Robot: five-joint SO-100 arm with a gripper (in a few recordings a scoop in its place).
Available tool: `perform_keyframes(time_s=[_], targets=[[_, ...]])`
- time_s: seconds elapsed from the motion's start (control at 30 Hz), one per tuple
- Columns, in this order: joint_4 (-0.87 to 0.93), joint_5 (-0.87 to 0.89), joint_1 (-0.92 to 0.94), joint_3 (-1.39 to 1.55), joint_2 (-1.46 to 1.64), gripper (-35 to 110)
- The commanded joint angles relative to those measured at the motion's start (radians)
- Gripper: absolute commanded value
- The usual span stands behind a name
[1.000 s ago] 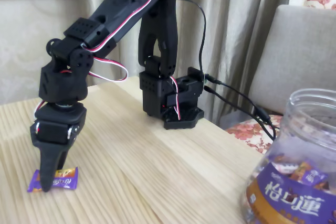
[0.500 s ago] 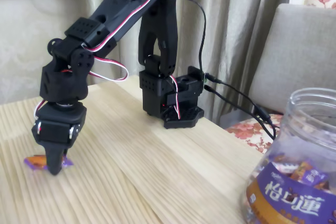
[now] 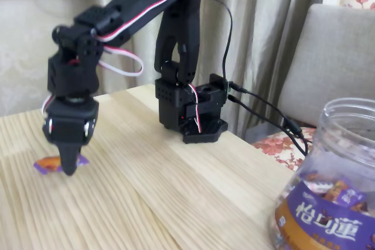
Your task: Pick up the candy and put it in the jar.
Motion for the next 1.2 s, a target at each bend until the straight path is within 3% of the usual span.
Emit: perform_keyframes(time_s=[0.0,0.3,0.5,0.83,1.17], targets=[[0.114,-0.011,-0.008,-0.135,0.114,1],[0.554,-0.081,0.002,-0.509,0.143,1],[0.742,-0.026,-0.166,-0.538,0.379,1],[0.747,0.156,-0.515,-0.499,0.580,0],[0.747,0.500,-1.163,-0.623,0.535,0]])
